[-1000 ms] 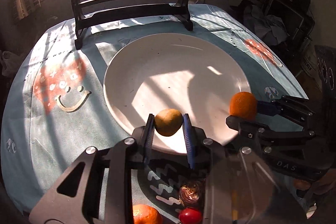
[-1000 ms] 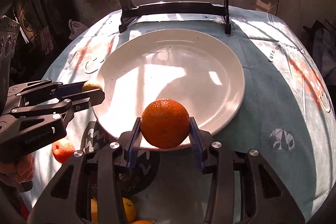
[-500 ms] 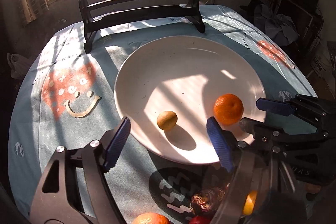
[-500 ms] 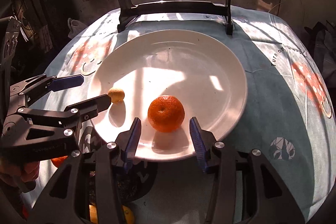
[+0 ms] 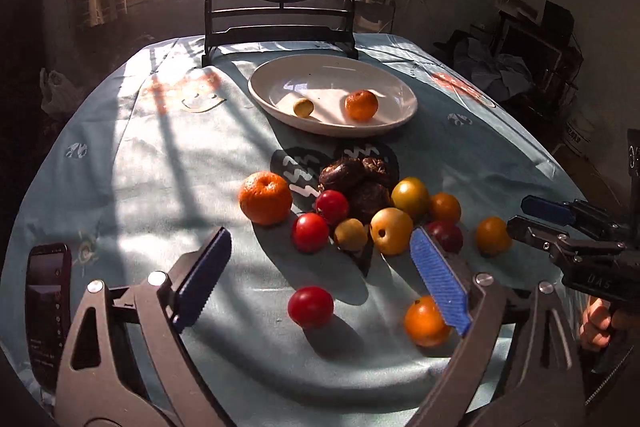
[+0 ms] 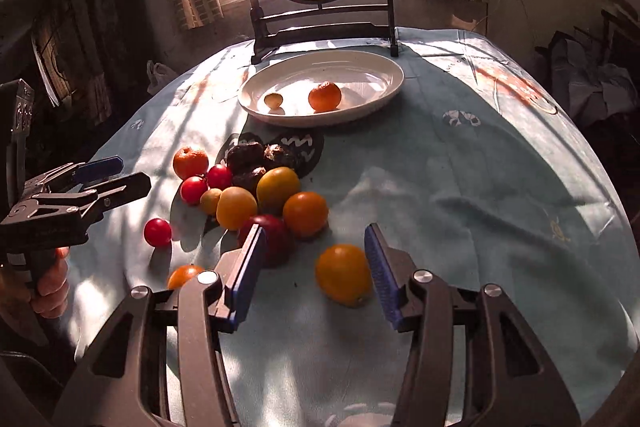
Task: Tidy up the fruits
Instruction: 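Move both open tools back toward the fruit cluster, then grasp the large yellow-orange fruit with right tool while left tool grasps an orange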
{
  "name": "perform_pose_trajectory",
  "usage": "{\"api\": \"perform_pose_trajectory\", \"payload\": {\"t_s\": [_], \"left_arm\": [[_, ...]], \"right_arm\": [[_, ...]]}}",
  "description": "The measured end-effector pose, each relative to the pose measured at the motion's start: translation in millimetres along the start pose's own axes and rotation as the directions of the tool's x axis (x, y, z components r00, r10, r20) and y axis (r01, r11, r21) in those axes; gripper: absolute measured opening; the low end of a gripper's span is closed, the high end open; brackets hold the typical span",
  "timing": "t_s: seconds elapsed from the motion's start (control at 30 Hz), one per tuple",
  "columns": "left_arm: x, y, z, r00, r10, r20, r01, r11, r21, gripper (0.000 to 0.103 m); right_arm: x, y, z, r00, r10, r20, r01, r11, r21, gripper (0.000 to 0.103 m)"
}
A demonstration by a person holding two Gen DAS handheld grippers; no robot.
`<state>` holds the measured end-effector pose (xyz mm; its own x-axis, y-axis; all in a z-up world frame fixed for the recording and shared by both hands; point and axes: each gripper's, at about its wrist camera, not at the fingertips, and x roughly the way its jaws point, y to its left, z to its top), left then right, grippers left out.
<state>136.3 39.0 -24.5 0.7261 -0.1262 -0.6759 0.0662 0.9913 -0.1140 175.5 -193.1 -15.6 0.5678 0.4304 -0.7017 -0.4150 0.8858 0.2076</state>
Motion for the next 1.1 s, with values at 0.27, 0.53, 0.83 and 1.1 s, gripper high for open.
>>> {"api": "perform_pose_trajectory", "payload": {"t_s": [0.27,0.53,0.83,1.1], "left_arm": [[-3,-9,-51,0.999,-0.002,-0.049,0.003,1.000,0.010,0.093],[0,-11,-57,0.996,-0.062,-0.060,0.065,0.997,0.038,0.093],[3,-9,-58,0.994,-0.082,-0.078,0.083,0.996,0.017,0.093],[4,-12,-59,0.994,-0.076,-0.084,0.079,0.996,0.031,0.093]], "right_arm": [[14,1,-18,0.994,-0.089,-0.059,0.087,0.995,-0.039,0.055],[37,-11,-14,0.989,-0.102,-0.109,0.098,0.994,-0.041,0.055],[45,-8,-11,0.986,-0.082,-0.143,0.074,0.996,-0.056,0.055],[49,-8,-11,0.984,-0.074,-0.160,0.067,0.997,-0.048,0.055]]}}
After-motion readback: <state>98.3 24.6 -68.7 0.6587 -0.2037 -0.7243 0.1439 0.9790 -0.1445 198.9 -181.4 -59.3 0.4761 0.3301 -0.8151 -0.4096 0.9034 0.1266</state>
